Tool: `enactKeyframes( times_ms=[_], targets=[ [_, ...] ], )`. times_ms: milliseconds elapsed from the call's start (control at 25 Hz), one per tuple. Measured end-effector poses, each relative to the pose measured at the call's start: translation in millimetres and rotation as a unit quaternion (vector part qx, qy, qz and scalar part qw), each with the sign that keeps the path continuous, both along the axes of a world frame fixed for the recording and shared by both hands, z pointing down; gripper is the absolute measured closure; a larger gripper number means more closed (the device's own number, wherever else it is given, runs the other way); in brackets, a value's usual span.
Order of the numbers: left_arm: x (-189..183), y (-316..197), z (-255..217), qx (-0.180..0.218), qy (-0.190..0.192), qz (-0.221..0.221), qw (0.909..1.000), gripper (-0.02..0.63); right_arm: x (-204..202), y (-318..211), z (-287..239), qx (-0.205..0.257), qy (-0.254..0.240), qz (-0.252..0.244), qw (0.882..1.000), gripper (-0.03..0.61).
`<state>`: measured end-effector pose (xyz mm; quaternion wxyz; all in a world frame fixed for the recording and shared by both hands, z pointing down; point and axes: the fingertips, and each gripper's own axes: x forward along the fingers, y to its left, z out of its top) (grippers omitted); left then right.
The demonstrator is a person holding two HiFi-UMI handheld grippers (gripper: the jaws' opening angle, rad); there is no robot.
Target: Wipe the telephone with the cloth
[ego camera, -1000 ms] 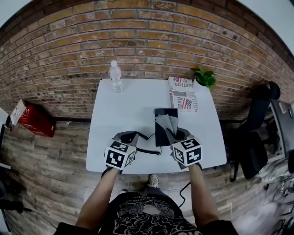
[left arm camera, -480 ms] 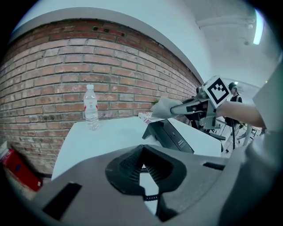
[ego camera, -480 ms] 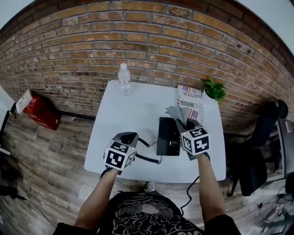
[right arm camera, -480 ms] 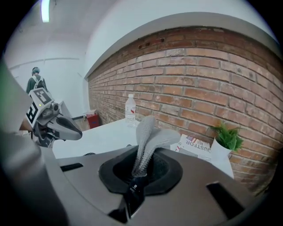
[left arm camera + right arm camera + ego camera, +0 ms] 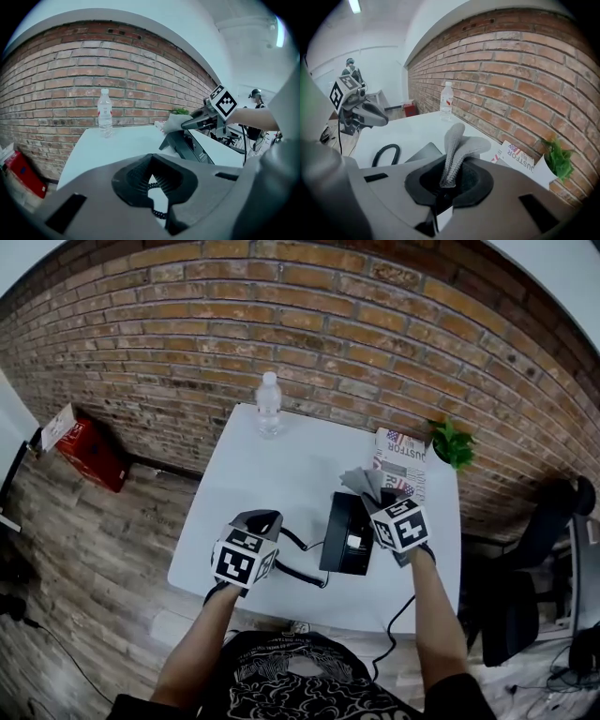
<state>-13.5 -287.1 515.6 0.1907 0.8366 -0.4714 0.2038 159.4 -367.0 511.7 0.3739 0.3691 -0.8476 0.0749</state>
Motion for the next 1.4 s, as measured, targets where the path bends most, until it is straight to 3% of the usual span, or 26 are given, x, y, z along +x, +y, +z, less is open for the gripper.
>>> enactKeyframes(
  times_ms=[200, 520, 1080, 1400],
  targets=[
    [-5, -3, 1, 0.000, 0.002, -0.011, 0.9999, 0.609, -10, 1, 9, -0.034, 0.021, -0.044, 0.998, 0.574],
    [-15, -1, 4, -0.003, 0.005, -0.023, 0.9997, 0.609, -29, 4, 10, -0.052, 0.031, -0.089, 0.994, 0.574],
    [-49, 10, 7, -0.008, 0.009, -0.051, 0.9986, 0.609, -65, 7, 13, -0.060, 0.045, -0.115, 0.991, 0.575],
    [-49, 16, 7, -0.008, 0.013, -0.051, 0.9986, 0.609, -80, 14, 14, -0.053, 0.052, -0.124, 0.990, 0.574]
  ],
)
